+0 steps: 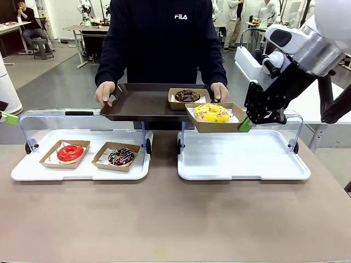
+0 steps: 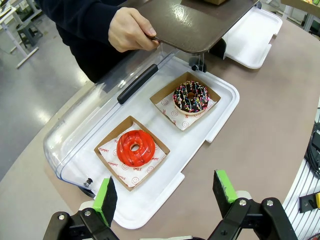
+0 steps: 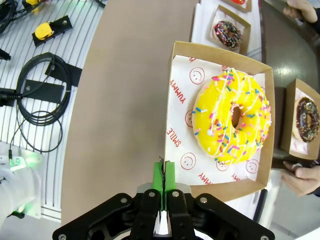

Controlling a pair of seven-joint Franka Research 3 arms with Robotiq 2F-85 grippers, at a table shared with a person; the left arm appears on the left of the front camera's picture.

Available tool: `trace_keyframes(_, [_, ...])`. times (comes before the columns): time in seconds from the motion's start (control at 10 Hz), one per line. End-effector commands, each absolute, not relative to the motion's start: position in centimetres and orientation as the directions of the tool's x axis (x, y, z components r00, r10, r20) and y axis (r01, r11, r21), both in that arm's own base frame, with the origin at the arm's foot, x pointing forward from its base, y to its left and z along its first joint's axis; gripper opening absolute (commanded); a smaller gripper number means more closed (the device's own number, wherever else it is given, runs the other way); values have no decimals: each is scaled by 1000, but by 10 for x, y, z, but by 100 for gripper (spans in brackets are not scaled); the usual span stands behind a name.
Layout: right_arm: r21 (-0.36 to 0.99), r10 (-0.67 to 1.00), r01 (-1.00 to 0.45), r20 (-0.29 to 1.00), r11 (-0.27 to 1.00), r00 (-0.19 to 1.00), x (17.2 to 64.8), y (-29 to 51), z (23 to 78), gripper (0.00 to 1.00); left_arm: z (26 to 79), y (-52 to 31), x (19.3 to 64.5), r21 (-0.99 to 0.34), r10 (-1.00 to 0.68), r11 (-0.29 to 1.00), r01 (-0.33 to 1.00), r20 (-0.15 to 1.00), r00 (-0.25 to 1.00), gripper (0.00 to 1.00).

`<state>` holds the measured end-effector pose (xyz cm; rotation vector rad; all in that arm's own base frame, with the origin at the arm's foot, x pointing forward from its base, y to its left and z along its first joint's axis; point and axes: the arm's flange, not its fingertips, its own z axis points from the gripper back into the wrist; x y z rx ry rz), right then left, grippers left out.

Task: Provide the desired donut to the person.
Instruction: Place the picked Paper togo box onto the Handle tray extended by the person.

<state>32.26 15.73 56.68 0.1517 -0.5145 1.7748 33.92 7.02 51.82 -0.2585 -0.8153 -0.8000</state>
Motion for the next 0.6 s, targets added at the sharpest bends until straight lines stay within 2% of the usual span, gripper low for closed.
trace_keyframes(0.0, [-269, 898, -947, 349, -177, -267, 321, 157, 564, 0, 517, 72, 339, 85, -533, 681, 727, 739, 412, 100])
trace_keyframes(0.2, [-261, 890, -948, 367, -181, -271, 323, 157, 567, 1, 517, 72, 339, 85, -533, 681, 727, 739, 412, 100])
trace_keyframes(0.5, [-231, 949, -966, 260, -119, -180, 395, 254, 622, 1, 517, 72, 339, 85, -533, 681, 727, 739, 412, 100])
